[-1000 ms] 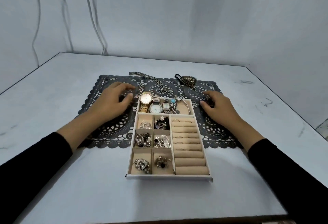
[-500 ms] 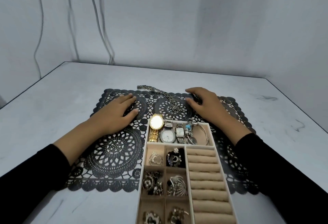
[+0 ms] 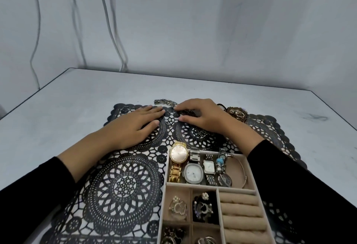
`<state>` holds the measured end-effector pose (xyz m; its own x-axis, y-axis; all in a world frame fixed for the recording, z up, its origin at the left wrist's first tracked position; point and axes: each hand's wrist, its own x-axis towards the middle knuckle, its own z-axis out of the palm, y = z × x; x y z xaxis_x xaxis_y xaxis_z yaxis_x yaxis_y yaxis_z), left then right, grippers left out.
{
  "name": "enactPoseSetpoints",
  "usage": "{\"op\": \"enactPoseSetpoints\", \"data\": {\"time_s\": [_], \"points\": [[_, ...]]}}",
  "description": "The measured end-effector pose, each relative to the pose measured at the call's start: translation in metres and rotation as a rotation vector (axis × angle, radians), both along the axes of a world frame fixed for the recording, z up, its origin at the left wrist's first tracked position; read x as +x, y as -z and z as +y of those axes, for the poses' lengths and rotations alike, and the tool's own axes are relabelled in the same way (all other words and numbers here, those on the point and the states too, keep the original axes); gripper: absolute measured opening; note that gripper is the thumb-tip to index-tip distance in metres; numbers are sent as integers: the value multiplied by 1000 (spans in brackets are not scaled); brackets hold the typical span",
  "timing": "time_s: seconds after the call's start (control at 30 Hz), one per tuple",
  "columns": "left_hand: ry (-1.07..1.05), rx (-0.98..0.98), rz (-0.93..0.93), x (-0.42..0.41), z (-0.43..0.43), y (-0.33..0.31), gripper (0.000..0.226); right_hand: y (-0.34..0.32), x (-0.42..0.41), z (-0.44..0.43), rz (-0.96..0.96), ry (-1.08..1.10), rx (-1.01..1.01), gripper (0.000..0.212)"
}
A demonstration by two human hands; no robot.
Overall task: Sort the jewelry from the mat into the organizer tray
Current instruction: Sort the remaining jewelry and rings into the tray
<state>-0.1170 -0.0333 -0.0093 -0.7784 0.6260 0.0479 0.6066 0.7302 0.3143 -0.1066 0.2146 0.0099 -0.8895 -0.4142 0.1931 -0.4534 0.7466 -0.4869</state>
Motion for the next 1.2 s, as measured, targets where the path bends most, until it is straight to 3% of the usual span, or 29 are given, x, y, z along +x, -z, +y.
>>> {"op": "enactPoseSetpoints", "data": {"time_s": [0.27,0.53,0.83,1.2], "points": [[-54,288,101,-10,3,-1,34,-3,-9,-15,-8,-155,27,28],[-157,357,43,-13,5,-5,17,3,-10,-18,23,-162,63,20],[-151,224,67,-15,11,-12,11,0,-8,-15,-49,-130,51,17],[-81,278,122,-4,8,-12,11,-11,5,-1,-122,9,-125,10]]}}
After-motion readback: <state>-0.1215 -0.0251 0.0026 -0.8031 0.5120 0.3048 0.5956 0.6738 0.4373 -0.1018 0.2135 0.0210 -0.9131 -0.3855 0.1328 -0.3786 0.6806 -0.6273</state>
